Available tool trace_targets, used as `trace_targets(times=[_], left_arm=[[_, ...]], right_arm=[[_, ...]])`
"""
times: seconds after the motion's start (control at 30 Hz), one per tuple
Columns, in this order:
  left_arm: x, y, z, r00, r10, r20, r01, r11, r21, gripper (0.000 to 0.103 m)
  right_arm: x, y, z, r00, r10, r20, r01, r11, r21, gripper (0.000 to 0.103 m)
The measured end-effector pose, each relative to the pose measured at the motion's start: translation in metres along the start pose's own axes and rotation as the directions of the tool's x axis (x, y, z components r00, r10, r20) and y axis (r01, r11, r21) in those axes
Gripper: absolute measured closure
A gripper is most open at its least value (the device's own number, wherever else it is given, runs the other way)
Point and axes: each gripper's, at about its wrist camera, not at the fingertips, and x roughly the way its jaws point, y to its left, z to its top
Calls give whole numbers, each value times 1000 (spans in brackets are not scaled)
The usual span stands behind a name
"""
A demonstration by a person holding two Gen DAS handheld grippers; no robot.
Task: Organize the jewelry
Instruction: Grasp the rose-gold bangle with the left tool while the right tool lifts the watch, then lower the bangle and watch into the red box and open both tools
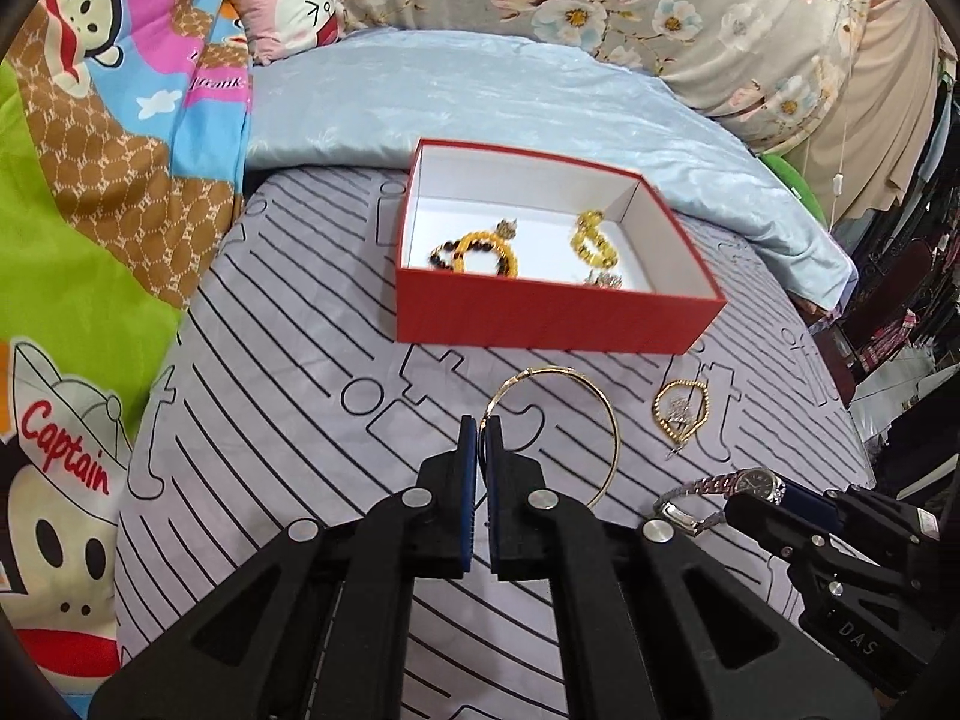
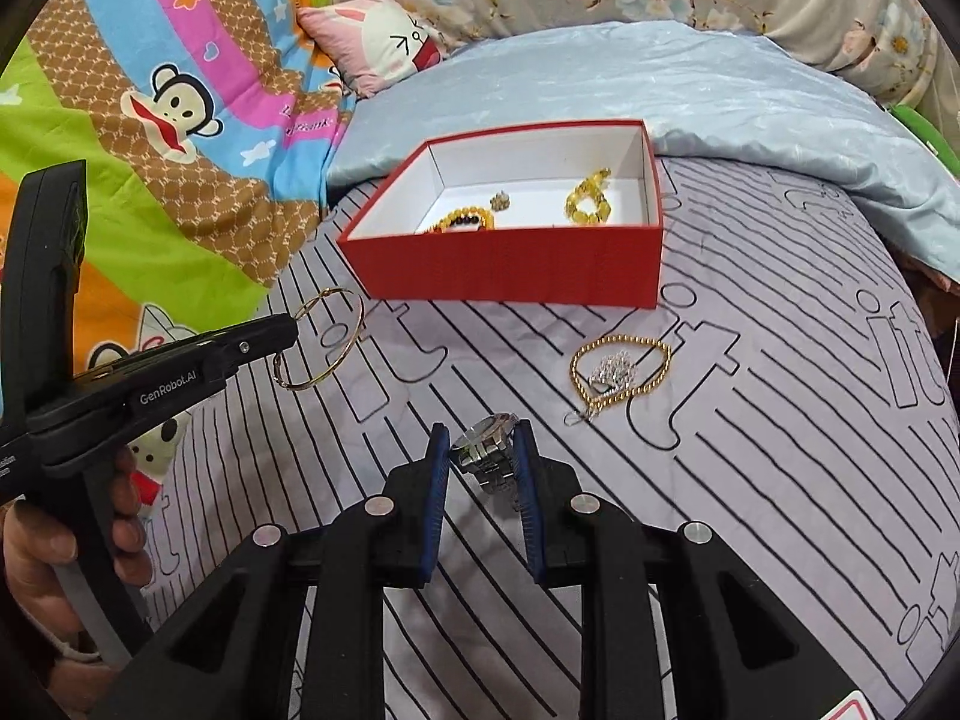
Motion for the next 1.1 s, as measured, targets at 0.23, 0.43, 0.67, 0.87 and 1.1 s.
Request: trace_targets(times=[0.23, 0.43, 0.67, 0.87, 1.1], left_arm=[[-12, -6, 26, 999, -26, 44, 25, 1000, 13, 101], [-11, -17, 63, 994, -15, 104, 9, 998, 59, 101], [14, -22, 102, 992, 3, 127, -13, 997, 77, 101], [48, -24, 128, 993, 9, 116, -18, 997, 80, 101], [86, -21, 135, 996, 26, 81, -32, 997, 69, 101]], right_arm=[[-19, -2, 29, 997, 10, 75, -10, 1000, -5, 83], [-30, -5, 70, 988, 12, 157, -7, 1000, -29, 83], [-18, -13, 122, 978, 14, 209, -9, 1000, -25, 83], [17, -20, 153, 981, 35, 193, -35, 999, -2, 83], [67, -28, 171, 988, 36, 148, -40, 999, 22, 83]])
